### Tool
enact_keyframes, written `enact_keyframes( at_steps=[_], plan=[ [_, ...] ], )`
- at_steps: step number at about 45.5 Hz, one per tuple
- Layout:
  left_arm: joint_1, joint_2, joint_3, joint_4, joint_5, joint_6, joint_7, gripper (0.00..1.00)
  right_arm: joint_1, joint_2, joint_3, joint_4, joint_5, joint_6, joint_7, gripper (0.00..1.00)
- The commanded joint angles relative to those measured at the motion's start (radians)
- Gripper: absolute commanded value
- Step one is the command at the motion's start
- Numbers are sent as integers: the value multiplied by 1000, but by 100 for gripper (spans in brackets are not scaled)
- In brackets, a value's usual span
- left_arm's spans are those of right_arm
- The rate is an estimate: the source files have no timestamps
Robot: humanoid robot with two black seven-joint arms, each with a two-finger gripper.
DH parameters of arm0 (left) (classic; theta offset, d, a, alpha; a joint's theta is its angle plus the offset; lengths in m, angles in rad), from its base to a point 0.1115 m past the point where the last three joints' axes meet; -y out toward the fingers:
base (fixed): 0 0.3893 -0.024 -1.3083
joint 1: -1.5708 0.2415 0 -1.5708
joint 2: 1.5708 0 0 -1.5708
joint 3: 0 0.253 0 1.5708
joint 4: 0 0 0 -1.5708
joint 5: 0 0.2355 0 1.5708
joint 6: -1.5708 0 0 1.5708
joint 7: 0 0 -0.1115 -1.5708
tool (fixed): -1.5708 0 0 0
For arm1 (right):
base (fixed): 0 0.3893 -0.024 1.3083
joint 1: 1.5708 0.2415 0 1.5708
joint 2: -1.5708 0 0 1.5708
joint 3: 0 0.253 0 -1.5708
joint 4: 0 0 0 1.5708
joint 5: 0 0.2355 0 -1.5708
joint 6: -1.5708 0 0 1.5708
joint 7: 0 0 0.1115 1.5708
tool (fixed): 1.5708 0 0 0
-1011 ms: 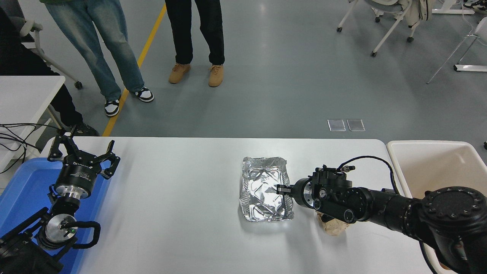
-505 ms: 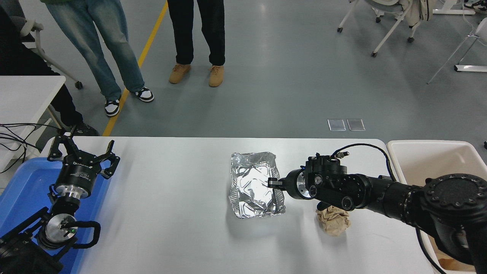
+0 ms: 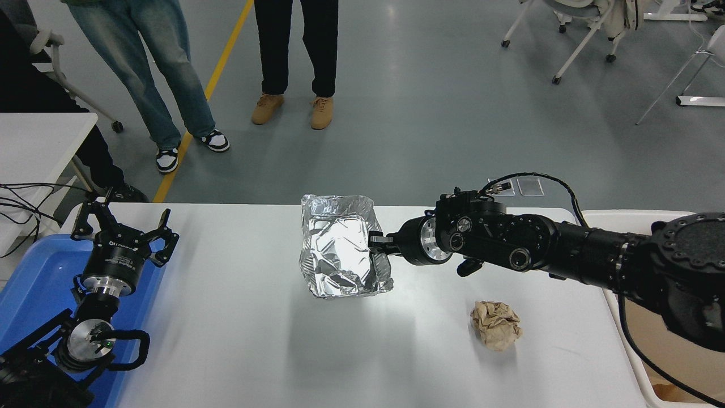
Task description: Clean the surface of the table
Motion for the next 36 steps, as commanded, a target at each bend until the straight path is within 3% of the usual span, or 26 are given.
enact_keyframes(
  at_steps=[1,13,36],
  plan=[
    [0,0,0,0,0,0,0,99,87,-217,3,149,9,34,2,0],
    [0,0,0,0,0,0,0,99,150,-464,21,284,-16,115,45,0],
    [-2,0,0,0,0,0,0,99,150,-814,83,284,-96,321,216,0]
  ],
)
